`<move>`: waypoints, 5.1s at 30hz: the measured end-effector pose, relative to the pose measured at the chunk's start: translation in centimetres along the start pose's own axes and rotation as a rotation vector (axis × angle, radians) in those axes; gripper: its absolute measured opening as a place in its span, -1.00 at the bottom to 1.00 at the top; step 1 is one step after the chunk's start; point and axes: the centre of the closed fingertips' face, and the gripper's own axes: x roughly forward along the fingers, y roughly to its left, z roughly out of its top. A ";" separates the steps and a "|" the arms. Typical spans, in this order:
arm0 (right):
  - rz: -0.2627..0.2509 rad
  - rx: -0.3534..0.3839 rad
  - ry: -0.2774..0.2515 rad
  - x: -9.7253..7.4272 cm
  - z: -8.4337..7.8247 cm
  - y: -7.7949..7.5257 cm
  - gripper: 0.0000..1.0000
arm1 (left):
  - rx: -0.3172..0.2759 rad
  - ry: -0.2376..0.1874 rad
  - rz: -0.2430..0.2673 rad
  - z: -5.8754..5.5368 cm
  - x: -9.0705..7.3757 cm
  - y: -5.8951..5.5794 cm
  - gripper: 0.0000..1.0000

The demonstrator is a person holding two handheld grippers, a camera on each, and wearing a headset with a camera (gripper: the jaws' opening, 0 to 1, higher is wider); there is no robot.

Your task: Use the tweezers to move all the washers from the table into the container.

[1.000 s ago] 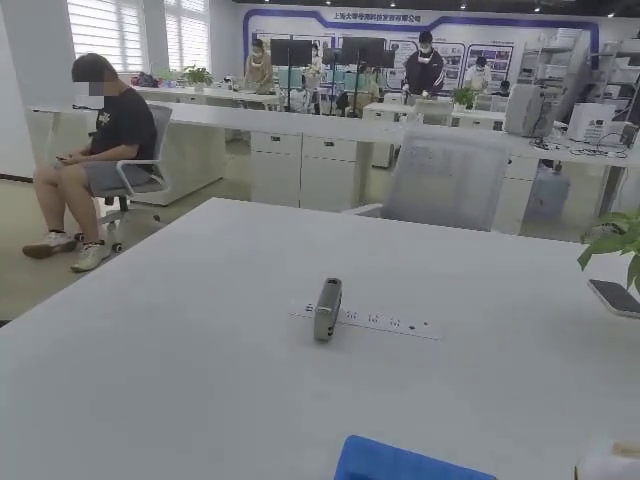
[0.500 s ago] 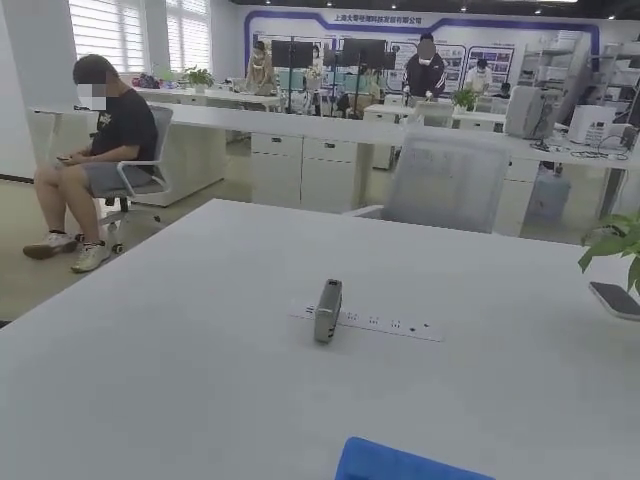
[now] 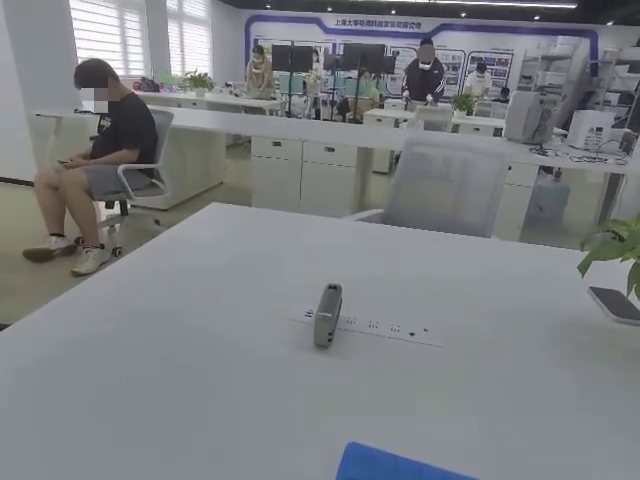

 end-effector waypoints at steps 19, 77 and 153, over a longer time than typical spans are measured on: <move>-0.029 -0.101 0.004 0.7 -0.5 0.2 -0.94 | 0.009 0.009 0.005 -0.1 0.0 0.2 0.53; -0.158 0.131 -0.114 0.3 6.6 -9.3 -0.94 | 0.002 0.003 0.011 0.0 -0.1 0.6 0.51; 0.062 0.119 -0.008 0.8 0.4 2.5 -0.92 | -0.015 0.010 -0.014 -0.3 -0.1 0.3 0.51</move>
